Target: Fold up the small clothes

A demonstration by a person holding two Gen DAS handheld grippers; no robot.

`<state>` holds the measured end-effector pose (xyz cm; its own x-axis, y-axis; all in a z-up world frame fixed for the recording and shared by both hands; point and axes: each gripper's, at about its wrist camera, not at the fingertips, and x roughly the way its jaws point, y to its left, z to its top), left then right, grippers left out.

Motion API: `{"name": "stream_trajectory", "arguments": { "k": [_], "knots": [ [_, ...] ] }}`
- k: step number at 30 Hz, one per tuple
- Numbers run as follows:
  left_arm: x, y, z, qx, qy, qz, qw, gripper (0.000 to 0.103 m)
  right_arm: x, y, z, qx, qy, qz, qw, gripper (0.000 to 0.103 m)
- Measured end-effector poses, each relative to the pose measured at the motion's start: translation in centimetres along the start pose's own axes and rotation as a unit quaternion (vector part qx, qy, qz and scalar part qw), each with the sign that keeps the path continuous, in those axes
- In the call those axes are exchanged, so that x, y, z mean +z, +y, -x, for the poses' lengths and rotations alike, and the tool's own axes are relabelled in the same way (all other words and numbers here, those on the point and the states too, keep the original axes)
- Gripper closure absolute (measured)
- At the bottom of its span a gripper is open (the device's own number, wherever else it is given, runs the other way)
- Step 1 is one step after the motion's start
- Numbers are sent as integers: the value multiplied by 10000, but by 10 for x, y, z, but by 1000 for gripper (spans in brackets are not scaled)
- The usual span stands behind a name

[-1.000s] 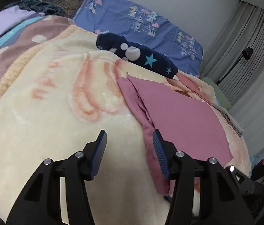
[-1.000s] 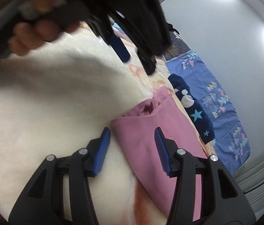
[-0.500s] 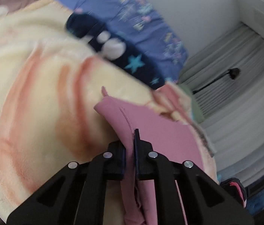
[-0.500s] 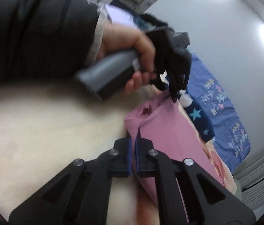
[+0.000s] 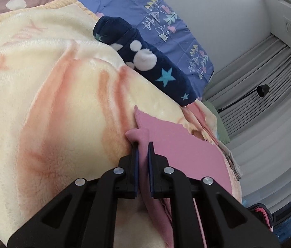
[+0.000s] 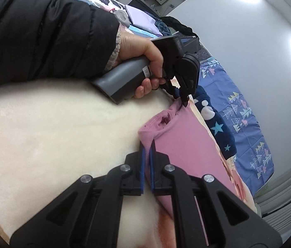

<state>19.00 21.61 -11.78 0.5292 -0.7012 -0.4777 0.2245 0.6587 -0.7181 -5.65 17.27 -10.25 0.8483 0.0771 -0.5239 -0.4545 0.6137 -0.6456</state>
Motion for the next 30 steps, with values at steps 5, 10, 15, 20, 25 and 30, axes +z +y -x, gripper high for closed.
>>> {"name": "stream_trajectory", "arguments": {
  "k": [5, 10, 15, 20, 25, 30],
  "knots": [
    [-2, 3, 4, -59, 4, 86, 9999, 80, -3, 8, 15, -197, -157, 189, 9995, 75],
    [-4, -11, -5, -124, 203, -234, 9994, 55, -3, 2, -3, -189, 186, 87, 9996, 72],
    [-1, -21, -19, 35, 398, -494, 9980, 46, 7, -1, -24, -216, 400, -86, 9989, 72],
    [5, -11, -29, 96, 476, -246, 9985, 88, 17, -4, -48, -200, 624, -271, 9975, 89],
    [3, -11, -18, -116, 195, -253, 9994, 94, 18, -12, -34, -49, 338, -411, 9986, 99],
    [2, -9, -21, 27, 284, -224, 9993, 94, 16, -14, -39, 119, 504, -561, 9971, 99]
  ]
}}
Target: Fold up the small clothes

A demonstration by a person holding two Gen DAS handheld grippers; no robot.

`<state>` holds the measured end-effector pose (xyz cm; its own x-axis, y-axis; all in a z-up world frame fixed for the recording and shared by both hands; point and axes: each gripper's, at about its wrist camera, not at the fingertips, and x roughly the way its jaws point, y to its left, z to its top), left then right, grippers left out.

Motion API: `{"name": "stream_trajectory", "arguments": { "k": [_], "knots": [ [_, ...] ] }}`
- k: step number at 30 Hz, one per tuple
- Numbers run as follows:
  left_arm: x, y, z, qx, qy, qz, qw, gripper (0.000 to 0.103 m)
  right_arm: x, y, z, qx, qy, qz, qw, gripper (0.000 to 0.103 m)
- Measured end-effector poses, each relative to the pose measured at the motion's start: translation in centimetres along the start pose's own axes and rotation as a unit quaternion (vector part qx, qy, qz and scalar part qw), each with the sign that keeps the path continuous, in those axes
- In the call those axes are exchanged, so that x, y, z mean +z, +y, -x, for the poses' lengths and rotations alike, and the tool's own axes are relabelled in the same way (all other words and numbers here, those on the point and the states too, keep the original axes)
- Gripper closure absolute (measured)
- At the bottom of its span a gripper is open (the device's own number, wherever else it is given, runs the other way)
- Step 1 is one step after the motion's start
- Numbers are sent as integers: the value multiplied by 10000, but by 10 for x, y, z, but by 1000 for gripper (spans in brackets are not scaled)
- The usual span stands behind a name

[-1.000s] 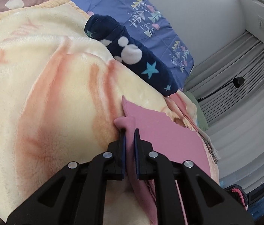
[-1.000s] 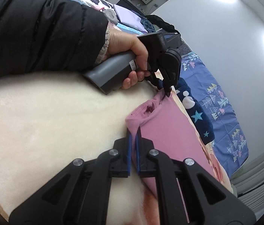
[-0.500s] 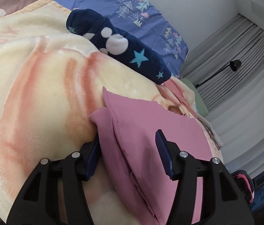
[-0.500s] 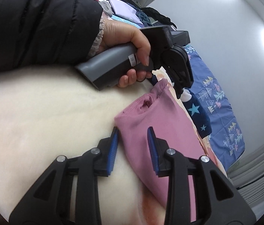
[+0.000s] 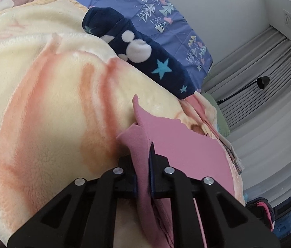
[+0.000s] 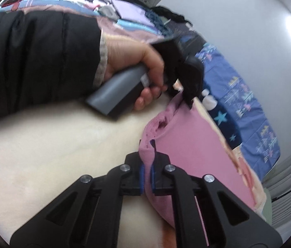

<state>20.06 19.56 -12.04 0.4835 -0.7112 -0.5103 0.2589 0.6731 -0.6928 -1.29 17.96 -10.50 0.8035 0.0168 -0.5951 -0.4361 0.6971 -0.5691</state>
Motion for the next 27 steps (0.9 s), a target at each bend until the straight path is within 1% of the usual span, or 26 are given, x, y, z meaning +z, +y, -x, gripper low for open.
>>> {"name": "stream_trajectory", "arguments": {
  "k": [2, 4, 9, 11, 13, 16, 18, 21, 24, 27],
  "knots": [
    [-2, -3, -1, 92, 15, -97, 9999, 94, -1, 5, -1, -121, 6, 104, 9999, 98],
    [-2, -1, -1, 111, 32, -65, 9999, 91, 0, 7, 2, -227, -63, 158, 9996, 98],
    [-1, 0, -2, 73, 57, -18, 10000, 91, 0, 0, 1, -88, -80, -14, 9999, 98],
    [0, -1, -2, 101, 68, -18, 9999, 91, 0, -4, 4, -84, -148, -94, 9998, 98],
    [1, -7, 0, 195, 58, -95, 9997, 92, 1, -13, 11, -86, -290, -303, 9991, 98],
    [4, -27, 5, 354, -15, -335, 9988, 92, -1, -31, 23, -12, -450, -721, 9964, 98],
    [9, -43, 8, 353, -52, -397, 9986, 92, -4, -44, 32, 25, -531, -1005, 9935, 98],
    [14, -71, 7, 391, -74, -585, 9975, 92, -13, -65, 47, -87, -666, -1360, 9884, 98],
    [19, -108, -5, 530, 32, -823, 9952, 92, -24, -87, 57, -151, -728, -1713, 9824, 98],
    [17, -140, -19, 580, 130, -1054, 9927, 92, -42, -110, 66, -197, -747, -2123, 9741, 98]
  ]
}}
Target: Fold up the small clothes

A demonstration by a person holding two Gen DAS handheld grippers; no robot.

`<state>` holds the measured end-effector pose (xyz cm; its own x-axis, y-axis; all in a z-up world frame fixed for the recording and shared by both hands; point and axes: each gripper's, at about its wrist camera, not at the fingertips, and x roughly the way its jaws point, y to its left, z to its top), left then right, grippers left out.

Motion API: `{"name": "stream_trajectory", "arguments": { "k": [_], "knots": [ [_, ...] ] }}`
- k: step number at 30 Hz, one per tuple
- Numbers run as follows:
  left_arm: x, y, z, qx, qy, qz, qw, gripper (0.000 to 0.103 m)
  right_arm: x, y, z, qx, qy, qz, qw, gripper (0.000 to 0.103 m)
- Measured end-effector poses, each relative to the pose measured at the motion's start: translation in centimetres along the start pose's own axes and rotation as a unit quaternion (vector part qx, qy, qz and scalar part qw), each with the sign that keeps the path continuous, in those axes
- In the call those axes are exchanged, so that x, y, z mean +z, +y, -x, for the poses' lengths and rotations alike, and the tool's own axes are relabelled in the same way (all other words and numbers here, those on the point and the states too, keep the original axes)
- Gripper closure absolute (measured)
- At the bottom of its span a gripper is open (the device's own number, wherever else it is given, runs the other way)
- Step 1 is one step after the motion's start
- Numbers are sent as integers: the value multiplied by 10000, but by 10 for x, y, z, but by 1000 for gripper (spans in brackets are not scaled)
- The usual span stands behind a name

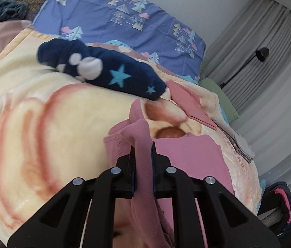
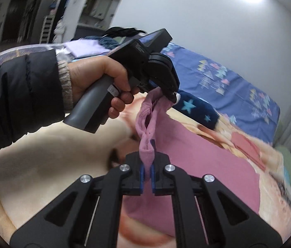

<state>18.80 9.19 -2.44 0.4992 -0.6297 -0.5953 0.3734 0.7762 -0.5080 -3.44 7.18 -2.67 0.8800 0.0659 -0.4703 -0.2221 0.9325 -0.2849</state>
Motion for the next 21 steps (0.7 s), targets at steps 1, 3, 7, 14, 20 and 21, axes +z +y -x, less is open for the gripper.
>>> {"name": "stream_trajectory", "arguments": {
  "k": [1, 3, 7, 14, 20, 21],
  "knots": [
    [1, -14, -5, 21, 33, -119, 9999, 92, -3, -8, 3, -42, -8, -106, 9999, 98],
    [3, -36, -14, 86, 87, -314, 9994, 92, -9, -26, 9, -111, -7, -364, 9993, 98],
    [4, -85, -35, 146, 157, -669, 9975, 92, -26, -62, 19, -209, 26, -871, 9960, 98],
    [0, -157, -87, 260, 500, -1237, 9907, 92, -65, -124, 39, -382, 79, -1663, 9853, 98],
    [-11, -211, -140, 424, 842, -1709, 9808, 92, -104, -173, 47, -425, 254, -2443, 9684, 98],
    [-12, -217, -146, 428, 898, -1734, 9798, 92, -112, -181, 47, -350, 290, -2635, 9636, 98]
  ]
}}
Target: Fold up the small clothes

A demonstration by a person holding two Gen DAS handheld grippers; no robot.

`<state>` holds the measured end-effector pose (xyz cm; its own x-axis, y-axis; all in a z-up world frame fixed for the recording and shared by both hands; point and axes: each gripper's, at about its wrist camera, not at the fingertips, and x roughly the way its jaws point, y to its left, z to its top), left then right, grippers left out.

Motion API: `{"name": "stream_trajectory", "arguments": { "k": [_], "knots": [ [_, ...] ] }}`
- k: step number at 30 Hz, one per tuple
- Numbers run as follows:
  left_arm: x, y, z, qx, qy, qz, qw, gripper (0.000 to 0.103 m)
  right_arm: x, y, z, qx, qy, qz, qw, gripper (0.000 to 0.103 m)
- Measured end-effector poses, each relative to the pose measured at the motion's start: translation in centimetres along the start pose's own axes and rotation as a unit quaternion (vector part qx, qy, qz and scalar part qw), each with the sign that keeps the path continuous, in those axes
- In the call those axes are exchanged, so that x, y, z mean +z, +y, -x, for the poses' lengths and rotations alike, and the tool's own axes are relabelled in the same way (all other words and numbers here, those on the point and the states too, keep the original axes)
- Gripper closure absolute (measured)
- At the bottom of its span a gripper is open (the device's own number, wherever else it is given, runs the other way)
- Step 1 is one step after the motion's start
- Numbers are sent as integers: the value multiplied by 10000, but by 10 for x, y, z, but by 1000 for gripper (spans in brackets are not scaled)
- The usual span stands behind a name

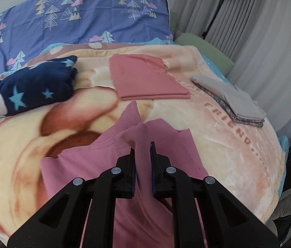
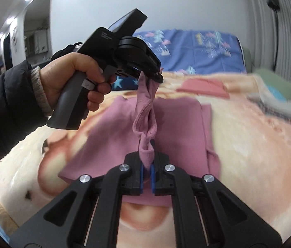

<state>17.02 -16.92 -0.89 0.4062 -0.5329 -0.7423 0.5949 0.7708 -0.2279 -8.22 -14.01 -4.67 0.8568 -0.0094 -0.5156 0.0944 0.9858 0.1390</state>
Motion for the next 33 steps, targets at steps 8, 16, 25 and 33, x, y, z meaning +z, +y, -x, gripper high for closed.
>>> {"name": "stream_trajectory", "arguments": {
  "k": [8, 16, 25, 33],
  "knots": [
    [5, -48, -47, 225, 409, -568, 9973, 93, -13, -50, -1, 285, 300, -949, 9946, 98],
    [1, -77, -81, 666, 553, -1075, 9904, 93, -27, -77, -10, 602, 759, -1695, 9808, 98],
    [-8, -89, -28, 503, -86, -1219, 9912, 45, -39, -91, -21, 984, 971, -2183, 9660, 98],
    [-104, -56, 91, 489, -647, -1335, 9877, 25, -39, -94, -19, 1186, 920, -2366, 9599, 97]
  ]
}}
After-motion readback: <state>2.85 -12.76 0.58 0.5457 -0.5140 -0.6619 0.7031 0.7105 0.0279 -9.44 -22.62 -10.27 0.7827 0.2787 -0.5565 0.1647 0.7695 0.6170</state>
